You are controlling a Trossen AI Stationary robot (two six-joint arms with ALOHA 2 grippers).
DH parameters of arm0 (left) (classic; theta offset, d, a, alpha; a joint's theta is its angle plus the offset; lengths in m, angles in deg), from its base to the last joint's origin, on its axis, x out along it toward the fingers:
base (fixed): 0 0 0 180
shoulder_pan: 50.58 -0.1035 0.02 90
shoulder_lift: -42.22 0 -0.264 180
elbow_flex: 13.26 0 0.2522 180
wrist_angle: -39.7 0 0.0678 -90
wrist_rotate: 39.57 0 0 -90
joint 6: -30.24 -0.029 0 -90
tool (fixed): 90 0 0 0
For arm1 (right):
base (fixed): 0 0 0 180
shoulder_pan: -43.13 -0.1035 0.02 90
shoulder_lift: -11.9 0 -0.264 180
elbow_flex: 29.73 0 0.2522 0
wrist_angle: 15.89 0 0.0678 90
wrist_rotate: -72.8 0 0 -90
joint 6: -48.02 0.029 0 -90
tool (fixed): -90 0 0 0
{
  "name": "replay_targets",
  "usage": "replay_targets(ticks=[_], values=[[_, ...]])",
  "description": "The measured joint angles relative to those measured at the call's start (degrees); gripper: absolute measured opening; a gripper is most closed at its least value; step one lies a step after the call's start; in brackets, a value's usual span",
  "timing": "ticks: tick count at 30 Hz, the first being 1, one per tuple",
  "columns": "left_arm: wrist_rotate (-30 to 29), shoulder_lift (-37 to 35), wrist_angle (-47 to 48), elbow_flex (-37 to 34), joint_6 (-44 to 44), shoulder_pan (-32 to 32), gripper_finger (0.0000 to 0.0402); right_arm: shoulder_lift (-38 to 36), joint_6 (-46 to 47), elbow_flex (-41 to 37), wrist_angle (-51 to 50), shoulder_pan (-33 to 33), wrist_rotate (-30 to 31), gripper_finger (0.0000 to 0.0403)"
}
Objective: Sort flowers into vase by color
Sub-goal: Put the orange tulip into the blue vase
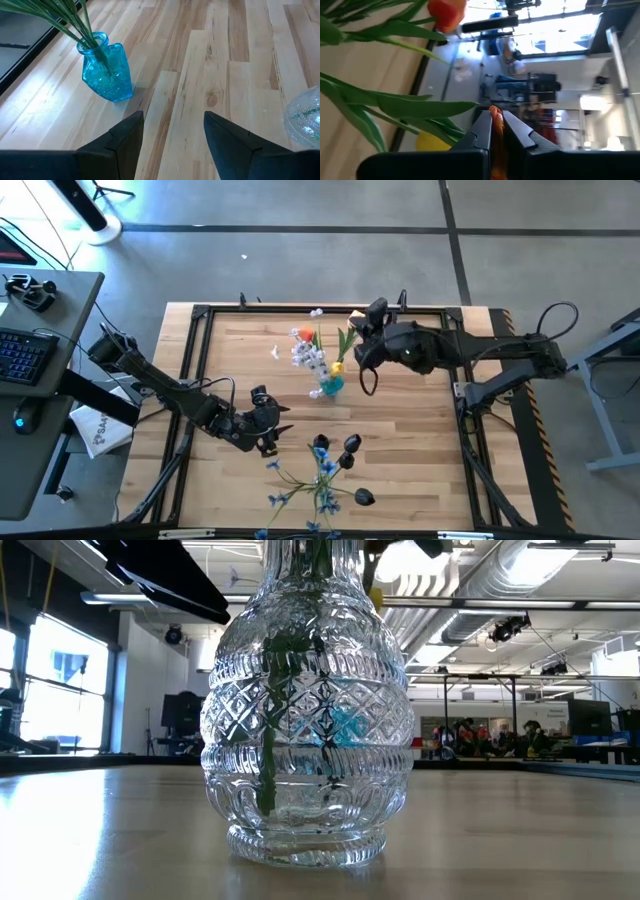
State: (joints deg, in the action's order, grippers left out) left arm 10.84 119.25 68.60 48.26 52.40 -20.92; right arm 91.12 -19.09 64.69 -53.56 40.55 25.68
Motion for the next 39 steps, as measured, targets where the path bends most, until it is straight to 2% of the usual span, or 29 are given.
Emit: replay_targets(ticks=[5,10,14,19,23,28,32,35,39], values=[[0.00,0.00,0.00,0.00,0.00,0.00,0.0197,0.02,6.94,0.00,-3.30,3.87,-9.33,0.0047],[0.00,0.00,0.00,0.00,0.13,0.00,0.0197,-0.27,9.97,0.00,-2.74,6.80,-15.78,0.0126],[0.00,0.00,-0.01,0.00,0.15,0.00,0.0197,-1.57,12.19,0.21,-1.71,7.51,-16.79,0.0193],[0.00,0.00,0.00,0.00,0.17,-0.01,0.0197,-4.72,17.17,0.70,-1.38,7.06,-18.24,0.0246],[-0.01,0.00,-0.01,0.00,0.17,-0.02,0.0197,-6.93,24.44,0.76,-1.34,7.15,-23.34,0.0260],[-0.01,0.00,0.00,0.00,0.17,-0.02,0.0197,-7.32,30.53,0.76,-1.33,8.23,-26.54,0.0259],[-0.02,0.00,0.00,0.00,0.18,-0.02,0.0197,-8.72,30.85,0.72,1.58,7.95,-25.50,0.0252],[-0.16,0.00,-0.02,0.00,0.15,-0.02,0.0197,-12.65,30.95,0.72,3.89,6.29,-22.75,0.0245],[-2.97,0.00,-0.02,0.00,0.15,0.03,0.0197,-18.78,36.91,0.76,0.39,2.41,-20.63,0.0235]])
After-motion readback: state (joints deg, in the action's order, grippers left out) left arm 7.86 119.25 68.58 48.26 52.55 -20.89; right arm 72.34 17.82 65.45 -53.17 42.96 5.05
